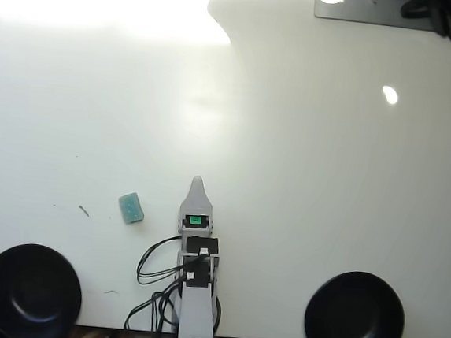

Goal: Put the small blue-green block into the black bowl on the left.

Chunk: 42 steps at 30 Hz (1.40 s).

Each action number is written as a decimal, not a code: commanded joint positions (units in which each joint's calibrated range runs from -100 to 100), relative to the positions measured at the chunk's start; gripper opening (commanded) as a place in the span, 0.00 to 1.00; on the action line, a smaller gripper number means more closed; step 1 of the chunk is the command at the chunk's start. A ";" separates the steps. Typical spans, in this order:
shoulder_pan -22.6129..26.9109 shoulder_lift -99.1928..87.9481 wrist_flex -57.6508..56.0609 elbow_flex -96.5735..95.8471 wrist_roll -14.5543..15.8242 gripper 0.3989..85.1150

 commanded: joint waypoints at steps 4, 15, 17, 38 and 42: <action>0.39 -0.57 0.04 -1.66 0.00 0.57; 0.39 -0.57 0.12 -1.66 0.05 0.57; 0.44 -0.57 0.04 -1.66 0.00 0.57; 3.22 -0.78 0.44 -1.66 -2.88 0.56; 3.47 -1.21 0.12 -1.38 -4.59 0.56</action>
